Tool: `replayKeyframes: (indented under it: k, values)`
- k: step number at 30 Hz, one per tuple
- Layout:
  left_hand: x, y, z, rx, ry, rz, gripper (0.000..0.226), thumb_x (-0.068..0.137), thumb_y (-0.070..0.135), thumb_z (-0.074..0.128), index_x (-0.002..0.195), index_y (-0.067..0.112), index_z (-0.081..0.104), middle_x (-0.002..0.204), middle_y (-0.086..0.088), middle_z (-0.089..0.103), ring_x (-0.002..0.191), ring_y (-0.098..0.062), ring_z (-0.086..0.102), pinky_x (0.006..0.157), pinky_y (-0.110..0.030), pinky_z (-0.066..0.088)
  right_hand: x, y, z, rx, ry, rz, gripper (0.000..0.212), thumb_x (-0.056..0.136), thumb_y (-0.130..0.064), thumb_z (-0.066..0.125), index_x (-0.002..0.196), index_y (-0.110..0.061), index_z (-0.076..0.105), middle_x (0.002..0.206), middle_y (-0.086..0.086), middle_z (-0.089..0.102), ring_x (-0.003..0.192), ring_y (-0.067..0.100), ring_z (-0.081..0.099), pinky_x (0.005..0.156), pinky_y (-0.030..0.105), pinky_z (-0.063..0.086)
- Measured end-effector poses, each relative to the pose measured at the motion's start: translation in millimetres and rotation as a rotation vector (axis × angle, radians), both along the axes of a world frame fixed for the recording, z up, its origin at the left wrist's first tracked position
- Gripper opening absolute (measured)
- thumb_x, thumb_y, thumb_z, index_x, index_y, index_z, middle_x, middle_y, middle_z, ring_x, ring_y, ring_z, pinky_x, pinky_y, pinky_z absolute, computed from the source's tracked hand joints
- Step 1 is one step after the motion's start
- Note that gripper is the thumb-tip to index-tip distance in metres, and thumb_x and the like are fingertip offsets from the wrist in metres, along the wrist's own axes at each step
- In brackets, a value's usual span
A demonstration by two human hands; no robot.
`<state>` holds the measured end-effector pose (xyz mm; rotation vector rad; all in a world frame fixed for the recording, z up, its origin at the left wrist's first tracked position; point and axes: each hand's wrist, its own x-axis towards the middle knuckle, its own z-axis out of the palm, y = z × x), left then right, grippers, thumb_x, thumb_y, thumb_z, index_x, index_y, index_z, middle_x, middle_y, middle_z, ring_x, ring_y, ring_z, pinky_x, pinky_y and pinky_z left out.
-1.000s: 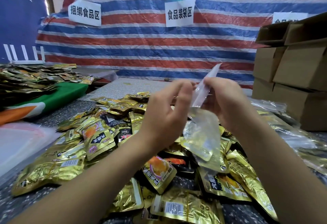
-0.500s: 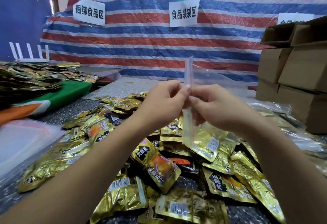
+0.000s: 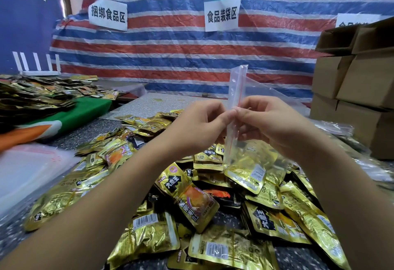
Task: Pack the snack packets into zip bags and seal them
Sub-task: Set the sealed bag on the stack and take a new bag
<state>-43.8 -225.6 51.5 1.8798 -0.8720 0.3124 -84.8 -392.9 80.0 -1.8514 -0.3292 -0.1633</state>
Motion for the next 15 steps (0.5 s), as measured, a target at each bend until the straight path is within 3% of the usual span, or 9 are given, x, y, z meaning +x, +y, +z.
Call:
replayKeyframes:
  k: [3,8,12,15]
  values:
    - [-2.7,1.7,0.9,0.02,-0.069,-0.012,0.03,0.097,0.03,0.059,0.082,0.004,0.06,0.07,-0.009,0.07,0.064,-0.022,0.069,0.067,-0.048,0.059,-0.5,-0.3,1.1,-0.001,-0.041,-0.008,0.012,0.094,-0.013,0.062,0.087,-0.004,0.067,0.071,0.008,0.069,0.063,0.017,0.067,0.059,0.024,0.056]
    - [-6.1,4.4,5.0,0.029,-0.058,-0.055,0.031,0.09,0.03,0.067,0.083,0.0,0.062,0.066,-0.004,0.069,0.06,-0.015,0.069,0.059,-0.035,0.058,-2.6,-0.7,0.4,-0.002,-0.074,0.047,0.025,0.076,-0.027,0.07,0.089,-0.005,0.071,0.075,0.007,0.07,0.068,0.014,0.066,0.064,0.025,0.052]
    - [-14.0,7.3,9.8,0.093,-0.076,-0.026,0.045,0.071,0.05,0.072,0.079,0.006,0.066,0.069,-0.008,0.071,0.064,-0.023,0.07,0.064,-0.052,0.058,-3.4,0.3,0.3,-0.02,-0.116,0.103,0.024,0.073,-0.026,0.07,0.086,-0.007,0.074,0.074,0.008,0.071,0.068,0.016,0.065,0.066,0.026,0.053]
    - [-13.8,9.4,11.1,0.089,-0.083,-0.031,0.031,0.078,0.038,0.077,0.079,0.007,0.07,0.068,-0.006,0.072,0.062,-0.021,0.071,0.061,-0.053,0.057,-4.1,0.7,0.8,-0.049,-0.164,0.115,0.024,0.072,-0.025,0.07,0.087,-0.007,0.074,0.073,0.008,0.071,0.066,0.014,0.064,0.062,0.023,0.053]
